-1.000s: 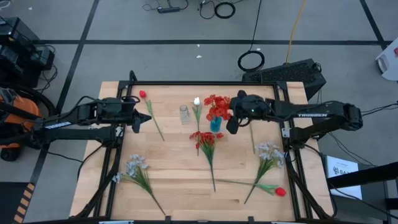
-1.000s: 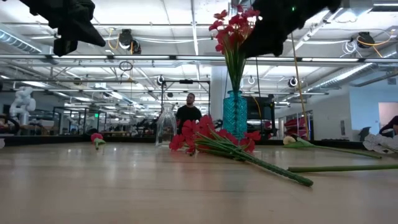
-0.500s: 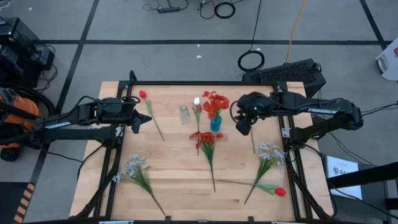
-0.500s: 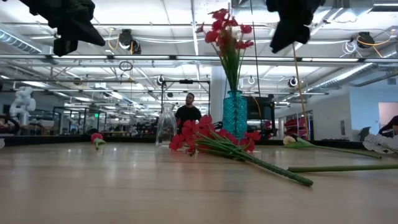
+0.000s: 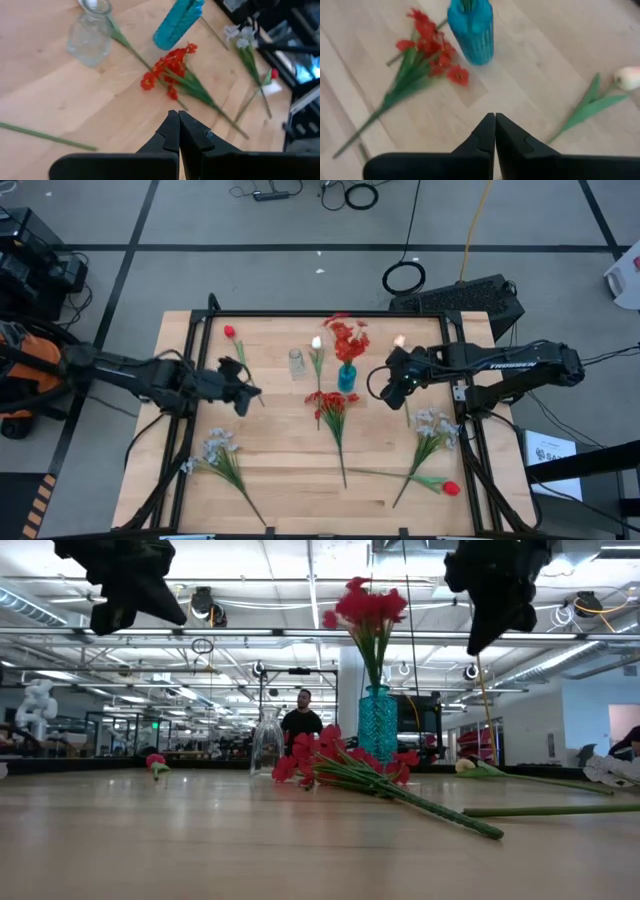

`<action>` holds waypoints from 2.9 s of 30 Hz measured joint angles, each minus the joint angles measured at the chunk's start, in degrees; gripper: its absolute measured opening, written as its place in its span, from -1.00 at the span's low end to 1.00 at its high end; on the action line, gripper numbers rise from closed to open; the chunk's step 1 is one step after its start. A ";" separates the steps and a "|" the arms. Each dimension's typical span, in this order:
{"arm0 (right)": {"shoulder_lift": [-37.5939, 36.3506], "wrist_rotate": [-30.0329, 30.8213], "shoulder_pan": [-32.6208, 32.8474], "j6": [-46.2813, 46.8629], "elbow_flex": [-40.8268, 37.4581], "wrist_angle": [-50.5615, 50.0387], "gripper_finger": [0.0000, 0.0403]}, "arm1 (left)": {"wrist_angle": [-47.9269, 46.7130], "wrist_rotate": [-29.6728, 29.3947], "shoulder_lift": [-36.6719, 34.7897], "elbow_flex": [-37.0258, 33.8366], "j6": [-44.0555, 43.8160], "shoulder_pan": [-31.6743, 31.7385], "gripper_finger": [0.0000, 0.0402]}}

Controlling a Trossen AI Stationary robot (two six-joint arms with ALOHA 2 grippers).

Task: Sort flowers into vase by color
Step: Put the left white flowers into the transparent vase

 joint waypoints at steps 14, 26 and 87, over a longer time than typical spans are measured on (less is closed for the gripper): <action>-9.77 -11.80 -0.04 -7.45 -18.14 11.00 -1.00 | 8.03 -13.11 23.21 4.15 -38.78 -18.68 -1.00; -14.71 -11.86 -0.04 -11.57 -21.29 17.64 -0.99 | -33.19 3.28 42.04 32.06 -75.58 -27.57 -1.00; -14.62 -13.43 -0.04 -12.14 -21.25 23.88 -0.99 | -29.05 32.06 59.25 32.06 -83.65 -26.79 0.04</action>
